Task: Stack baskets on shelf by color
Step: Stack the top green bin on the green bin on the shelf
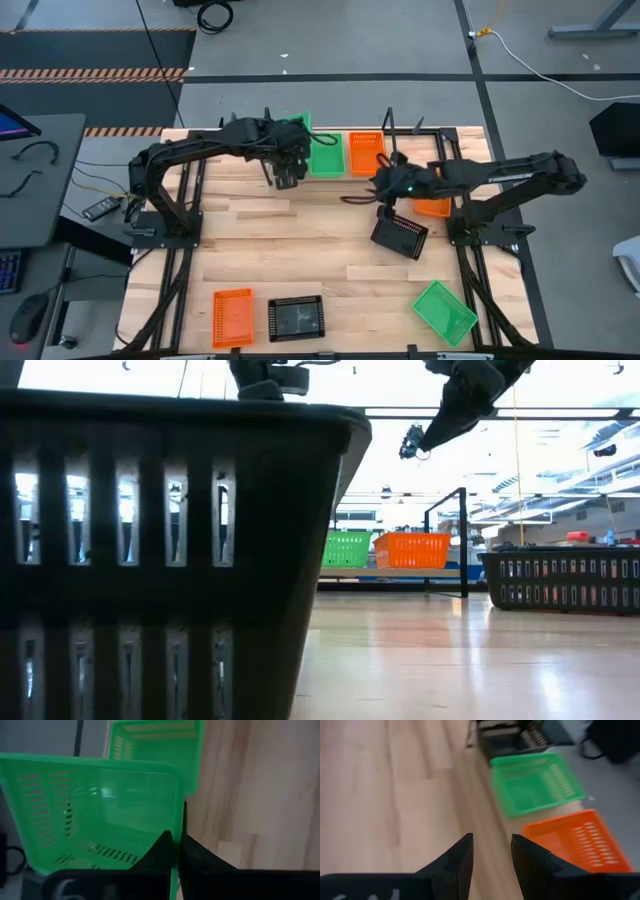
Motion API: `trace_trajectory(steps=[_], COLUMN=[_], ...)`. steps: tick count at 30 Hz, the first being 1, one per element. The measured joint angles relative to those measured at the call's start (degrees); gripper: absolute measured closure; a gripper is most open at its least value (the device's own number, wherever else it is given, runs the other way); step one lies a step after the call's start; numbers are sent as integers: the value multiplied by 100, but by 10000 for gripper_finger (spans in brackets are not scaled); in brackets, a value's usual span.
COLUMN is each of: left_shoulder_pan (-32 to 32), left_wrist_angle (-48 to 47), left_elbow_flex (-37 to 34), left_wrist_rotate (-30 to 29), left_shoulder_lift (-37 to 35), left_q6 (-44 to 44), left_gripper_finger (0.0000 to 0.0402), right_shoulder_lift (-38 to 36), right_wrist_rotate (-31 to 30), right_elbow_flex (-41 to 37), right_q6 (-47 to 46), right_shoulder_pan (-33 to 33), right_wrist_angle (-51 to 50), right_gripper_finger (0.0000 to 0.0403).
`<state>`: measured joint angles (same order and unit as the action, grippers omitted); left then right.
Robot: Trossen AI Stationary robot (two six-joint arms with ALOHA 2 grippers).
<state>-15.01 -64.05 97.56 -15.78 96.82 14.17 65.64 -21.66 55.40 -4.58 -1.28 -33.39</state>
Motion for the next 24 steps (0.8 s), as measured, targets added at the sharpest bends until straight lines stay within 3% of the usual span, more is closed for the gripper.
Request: trace_trajectory(steps=[8, 24], left_shoulder_pan=[147, 9], left_wrist_angle=[721, 1870], left_elbow_flex=[-3, 2], left_wrist_rotate=[248, 211], left_shoulder_lift=[336, 1075], left_q6=[153, 151], left_gripper_finger=[388, 388], right_shoulder_lift=[-273, -192], right_wrist_rotate=[-573, -530], right_elbow_flex=[0, 0], right_q6=[220, 110], right_shoulder_pan=[38, 138], right_wrist_angle=[-78, -392], right_gripper_finger=[266, 266])
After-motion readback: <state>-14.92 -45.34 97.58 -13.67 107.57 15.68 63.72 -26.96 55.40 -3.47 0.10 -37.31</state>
